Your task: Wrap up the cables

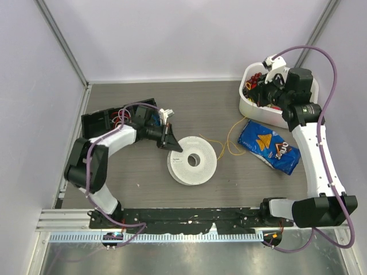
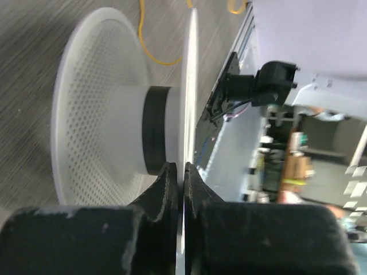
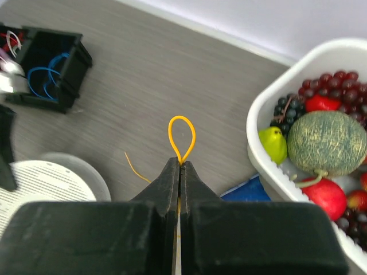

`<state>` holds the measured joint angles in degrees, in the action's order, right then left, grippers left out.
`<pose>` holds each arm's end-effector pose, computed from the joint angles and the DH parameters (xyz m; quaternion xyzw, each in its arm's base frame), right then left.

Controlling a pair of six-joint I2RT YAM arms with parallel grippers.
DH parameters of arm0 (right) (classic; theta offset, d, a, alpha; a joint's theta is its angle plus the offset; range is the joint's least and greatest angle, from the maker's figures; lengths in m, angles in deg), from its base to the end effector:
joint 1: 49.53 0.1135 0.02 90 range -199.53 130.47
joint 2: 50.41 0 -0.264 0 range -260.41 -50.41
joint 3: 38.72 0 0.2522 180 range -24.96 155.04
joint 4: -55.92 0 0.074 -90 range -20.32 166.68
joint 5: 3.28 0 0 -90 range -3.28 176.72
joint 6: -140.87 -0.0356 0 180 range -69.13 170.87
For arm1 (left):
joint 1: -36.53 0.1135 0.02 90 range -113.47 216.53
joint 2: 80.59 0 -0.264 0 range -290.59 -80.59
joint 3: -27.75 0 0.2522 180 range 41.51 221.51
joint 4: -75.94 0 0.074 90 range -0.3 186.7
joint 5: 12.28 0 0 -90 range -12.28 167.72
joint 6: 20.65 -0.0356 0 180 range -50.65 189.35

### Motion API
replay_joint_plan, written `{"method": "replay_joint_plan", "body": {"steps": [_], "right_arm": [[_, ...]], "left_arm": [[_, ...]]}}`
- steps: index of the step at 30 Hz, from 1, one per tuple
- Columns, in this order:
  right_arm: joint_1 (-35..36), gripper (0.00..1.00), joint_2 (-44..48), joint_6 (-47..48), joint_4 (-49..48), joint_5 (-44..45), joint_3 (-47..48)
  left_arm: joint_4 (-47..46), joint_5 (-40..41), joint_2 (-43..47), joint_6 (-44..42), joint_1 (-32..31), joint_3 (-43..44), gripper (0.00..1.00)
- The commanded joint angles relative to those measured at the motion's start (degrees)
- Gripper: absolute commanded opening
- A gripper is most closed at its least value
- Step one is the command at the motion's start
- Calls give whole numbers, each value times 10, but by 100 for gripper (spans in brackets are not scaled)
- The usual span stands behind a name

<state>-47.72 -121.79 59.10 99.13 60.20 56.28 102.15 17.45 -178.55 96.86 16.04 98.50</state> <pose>0.2659 0.0243 0.4292 -0.2013 0.7807 0.1557 0.5707 0.3034 -0.1464 0.1860 0.1070 0.8293 -0.5459 0.0541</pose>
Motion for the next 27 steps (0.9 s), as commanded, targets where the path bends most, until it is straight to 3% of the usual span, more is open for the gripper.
{"method": "replay_joint_plan", "body": {"steps": [1, 3, 5, 8, 12, 20, 22, 24, 25, 27], "right_arm": [[-1, 1, -19, 41, 67, 31, 61], [0, 1, -22, 58, 86, 2, 75], [0, 1, -32, 80, 116, -65, 85], [1, 1, -62, 84, 156, -125, 104], [23, 1, -70, 83, 165, -188, 73], [147, 1, -9, 151, 167, -163, -27], [177, 1, -2, 170, 166, -153, -38], [201, 1, -3, 180, 163, -147, -44], [210, 1, -4, 182, 163, -148, -44], [223, 1, -13, 194, 168, -154, -43]], "left_arm": [[186, 88, 133, -208, -4, 57, 0], [241, 136, 200, -273, -26, 65, 0], [278, 232, 255, -370, -79, 58, 0], [301, 284, 323, -451, -142, 23, 0], [308, 284, 362, -533, -168, -8, 0], [294, 300, 355, -579, -190, -2, 5], [291, 300, 356, -588, -191, 2, 23], [329, 301, 358, -587, -191, 30, 62], [353, 306, 361, -578, -191, 50, 72], [399, 293, 375, -577, -183, 82, 81]]}}
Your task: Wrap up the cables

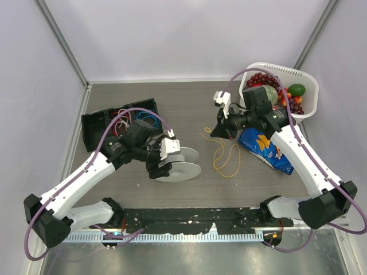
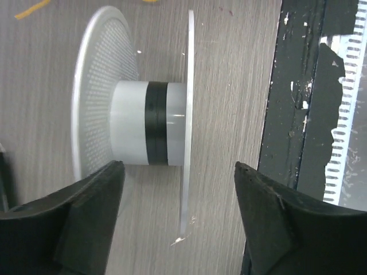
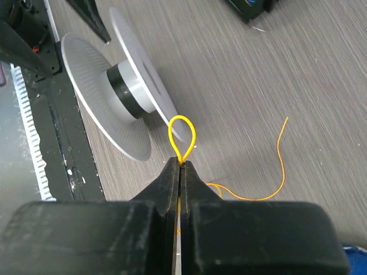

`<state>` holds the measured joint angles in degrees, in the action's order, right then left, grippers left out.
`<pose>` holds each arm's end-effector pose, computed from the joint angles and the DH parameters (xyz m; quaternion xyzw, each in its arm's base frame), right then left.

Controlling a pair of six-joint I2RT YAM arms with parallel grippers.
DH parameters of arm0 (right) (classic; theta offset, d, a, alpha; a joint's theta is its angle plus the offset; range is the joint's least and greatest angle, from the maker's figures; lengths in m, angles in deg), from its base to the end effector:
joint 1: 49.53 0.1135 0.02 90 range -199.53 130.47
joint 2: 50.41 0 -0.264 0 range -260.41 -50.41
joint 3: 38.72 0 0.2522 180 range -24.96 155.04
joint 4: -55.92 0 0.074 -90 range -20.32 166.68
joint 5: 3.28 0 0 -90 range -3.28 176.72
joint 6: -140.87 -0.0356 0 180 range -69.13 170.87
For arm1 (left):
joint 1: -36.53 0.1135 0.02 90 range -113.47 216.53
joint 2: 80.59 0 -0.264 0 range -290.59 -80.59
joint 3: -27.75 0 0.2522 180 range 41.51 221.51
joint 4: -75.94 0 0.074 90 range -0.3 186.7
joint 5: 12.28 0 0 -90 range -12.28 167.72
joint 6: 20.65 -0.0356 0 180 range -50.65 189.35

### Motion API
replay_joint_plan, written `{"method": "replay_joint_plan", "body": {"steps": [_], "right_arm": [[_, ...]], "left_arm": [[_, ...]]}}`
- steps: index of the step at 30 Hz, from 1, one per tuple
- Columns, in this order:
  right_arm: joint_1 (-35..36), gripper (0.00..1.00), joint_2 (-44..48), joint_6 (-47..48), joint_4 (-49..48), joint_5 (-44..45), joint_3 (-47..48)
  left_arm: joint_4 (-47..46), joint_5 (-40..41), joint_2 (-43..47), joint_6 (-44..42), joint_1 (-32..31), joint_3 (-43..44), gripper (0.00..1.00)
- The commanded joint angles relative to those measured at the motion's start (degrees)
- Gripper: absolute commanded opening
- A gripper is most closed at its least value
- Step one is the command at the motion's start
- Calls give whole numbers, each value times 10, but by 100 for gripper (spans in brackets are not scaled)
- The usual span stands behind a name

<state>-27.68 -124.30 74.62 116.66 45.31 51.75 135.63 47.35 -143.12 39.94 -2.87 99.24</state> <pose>0.2332 0.1189 0.3689 -0.4608 0.7409 0.3196 0.3696 0.1537 -0.1495 0.3059 0.5862 0.7002 -0.2740 0.3016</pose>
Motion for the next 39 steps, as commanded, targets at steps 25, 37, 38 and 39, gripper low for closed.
{"method": "replay_joint_plan", "body": {"steps": [25, 37, 38, 39], "right_arm": [[236, 1, -100, 23, -101, 86, -11], [263, 1, -128, -48, -183, 140, -38], [263, 1, -129, -55, -187, 140, -38], [263, 1, -130, -56, -189, 140, -38]], "left_arm": [[-215, -281, 32, -38, 226, -75, 86], [-338, -308, -19, -6, 198, -117, 69], [-340, -310, -23, -10, 194, -117, 67], [-341, -312, -26, -13, 193, -118, 66]]}}
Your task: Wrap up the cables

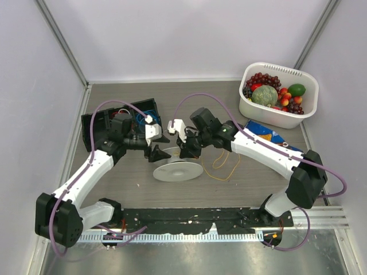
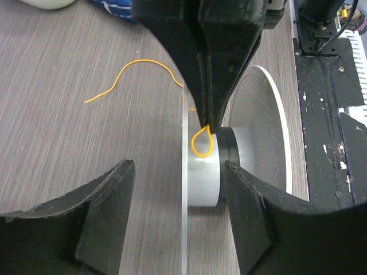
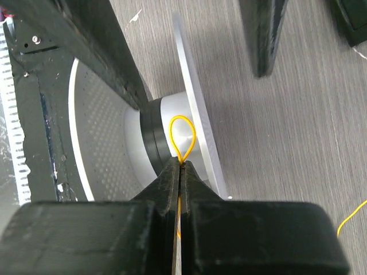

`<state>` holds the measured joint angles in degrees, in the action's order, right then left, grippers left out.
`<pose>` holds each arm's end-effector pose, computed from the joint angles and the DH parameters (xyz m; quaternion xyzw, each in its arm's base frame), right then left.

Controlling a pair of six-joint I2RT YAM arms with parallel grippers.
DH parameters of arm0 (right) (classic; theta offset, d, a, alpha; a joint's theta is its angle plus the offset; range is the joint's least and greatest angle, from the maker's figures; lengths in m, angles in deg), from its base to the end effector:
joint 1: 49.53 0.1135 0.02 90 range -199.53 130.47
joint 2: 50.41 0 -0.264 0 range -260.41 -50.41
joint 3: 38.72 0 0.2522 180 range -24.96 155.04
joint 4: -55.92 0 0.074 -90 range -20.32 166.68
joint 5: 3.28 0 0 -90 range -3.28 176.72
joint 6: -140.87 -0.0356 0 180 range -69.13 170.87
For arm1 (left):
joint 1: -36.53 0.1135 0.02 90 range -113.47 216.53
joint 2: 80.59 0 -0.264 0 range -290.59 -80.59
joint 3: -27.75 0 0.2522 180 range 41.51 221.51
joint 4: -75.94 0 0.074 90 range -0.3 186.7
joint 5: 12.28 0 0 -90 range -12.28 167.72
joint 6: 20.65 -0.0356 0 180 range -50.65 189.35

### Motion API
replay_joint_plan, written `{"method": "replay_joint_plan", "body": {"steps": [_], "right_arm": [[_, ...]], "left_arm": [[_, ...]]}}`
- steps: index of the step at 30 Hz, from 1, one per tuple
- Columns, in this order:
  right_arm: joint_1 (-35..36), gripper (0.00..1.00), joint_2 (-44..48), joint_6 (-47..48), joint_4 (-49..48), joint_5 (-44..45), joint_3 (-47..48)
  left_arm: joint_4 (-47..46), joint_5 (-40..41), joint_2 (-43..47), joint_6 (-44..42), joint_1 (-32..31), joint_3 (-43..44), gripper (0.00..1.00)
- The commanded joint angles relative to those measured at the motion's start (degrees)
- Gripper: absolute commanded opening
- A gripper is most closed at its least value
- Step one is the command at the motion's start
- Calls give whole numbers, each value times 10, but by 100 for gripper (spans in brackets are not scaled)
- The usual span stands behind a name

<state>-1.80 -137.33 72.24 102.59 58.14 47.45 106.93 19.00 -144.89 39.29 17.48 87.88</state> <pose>0.2088 0.2551 0.2963 -0.5859 0.6929 0.3042 0.2901 0.2100 -0.1047 0.2798 0.5269 0.6098 -0.3947 0.4413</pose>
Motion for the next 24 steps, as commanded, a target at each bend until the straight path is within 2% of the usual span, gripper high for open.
{"method": "replay_joint_plan", "body": {"steps": [1, 9, 18, 24], "right_arm": [[5, 1, 0, -38, -50, 12, 2], [5, 1, -6, -55, -66, 23, -4], [4, 1, -6, -72, -76, 21, -5], [4, 1, -8, -76, -77, 18, -4]], "left_arm": [[-55, -30, -10, -12, -13, -5, 64], [-38, -43, -23, -64, -22, -14, 56], [-35, -20, -27, -63, -49, -15, 49], [-37, -3, -35, -63, -53, -9, 40]]}}
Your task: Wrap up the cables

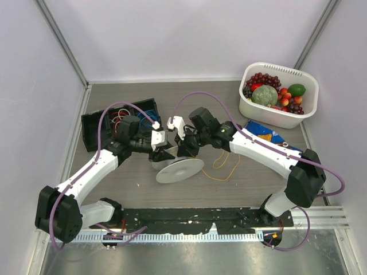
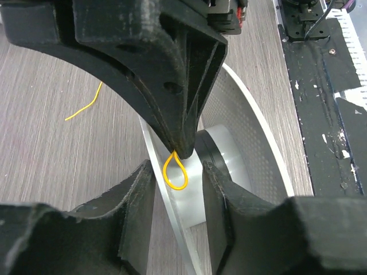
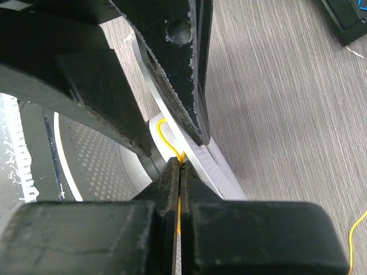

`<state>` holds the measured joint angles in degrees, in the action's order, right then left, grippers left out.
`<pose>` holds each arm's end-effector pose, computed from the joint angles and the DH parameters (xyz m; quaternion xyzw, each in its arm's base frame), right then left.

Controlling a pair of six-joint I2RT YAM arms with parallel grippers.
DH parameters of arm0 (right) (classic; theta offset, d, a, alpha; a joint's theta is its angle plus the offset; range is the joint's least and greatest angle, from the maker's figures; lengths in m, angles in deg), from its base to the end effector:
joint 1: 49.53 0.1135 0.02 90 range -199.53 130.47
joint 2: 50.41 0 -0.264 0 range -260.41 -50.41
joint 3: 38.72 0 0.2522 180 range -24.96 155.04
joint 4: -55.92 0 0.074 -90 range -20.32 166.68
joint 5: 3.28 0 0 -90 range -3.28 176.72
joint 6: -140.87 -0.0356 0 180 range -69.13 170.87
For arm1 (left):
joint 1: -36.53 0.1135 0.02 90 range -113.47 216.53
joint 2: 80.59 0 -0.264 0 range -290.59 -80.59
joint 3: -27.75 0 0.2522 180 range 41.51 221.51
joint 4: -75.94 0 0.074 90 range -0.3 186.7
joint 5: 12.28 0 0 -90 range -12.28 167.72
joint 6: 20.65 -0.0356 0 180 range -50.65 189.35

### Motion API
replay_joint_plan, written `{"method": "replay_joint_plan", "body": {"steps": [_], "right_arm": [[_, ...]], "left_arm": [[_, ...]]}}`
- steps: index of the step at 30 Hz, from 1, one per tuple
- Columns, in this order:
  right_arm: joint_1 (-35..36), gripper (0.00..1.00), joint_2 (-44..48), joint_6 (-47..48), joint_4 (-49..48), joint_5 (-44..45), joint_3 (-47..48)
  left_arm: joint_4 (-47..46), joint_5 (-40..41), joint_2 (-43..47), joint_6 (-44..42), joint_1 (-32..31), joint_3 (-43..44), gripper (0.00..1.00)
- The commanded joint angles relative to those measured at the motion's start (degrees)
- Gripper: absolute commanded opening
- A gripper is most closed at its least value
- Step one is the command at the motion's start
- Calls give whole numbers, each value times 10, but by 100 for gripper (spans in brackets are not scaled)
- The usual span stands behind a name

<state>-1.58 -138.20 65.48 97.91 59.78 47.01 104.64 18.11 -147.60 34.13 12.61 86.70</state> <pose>0.2143 0.2617 0.2947 -0.5426 0.7180 0.3143 0.3021 0.2072 -0.1255 0.2661 0.5765 0.5648 -0.4039 0.4307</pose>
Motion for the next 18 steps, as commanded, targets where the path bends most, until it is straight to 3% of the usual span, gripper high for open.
{"method": "replay_joint_plan", "body": {"steps": [1, 7, 11, 14, 16, 18], "right_arm": [[2, 1, 0, -9, -30, 1, 0], [2, 1, -1, -9, -30, 2, 2], [2, 1, 0, -12, -31, 0, 0], [2, 1, -1, -13, -32, 0, -1], [1, 1, -1, -15, -33, 1, -1], [2, 1, -3, -16, -34, 2, 0]], "left_arm": [[-14, 9, -8, -12, -4, 3, 39], [-16, 21, -7, -15, -8, 5, 27], [-12, 20, -8, -12, -10, 9, 25], [-11, 22, -6, -11, -15, 9, 27], [-13, 30, -5, -8, -20, 9, 35], [-19, 35, -1, -4, -23, 5, 36]]}}
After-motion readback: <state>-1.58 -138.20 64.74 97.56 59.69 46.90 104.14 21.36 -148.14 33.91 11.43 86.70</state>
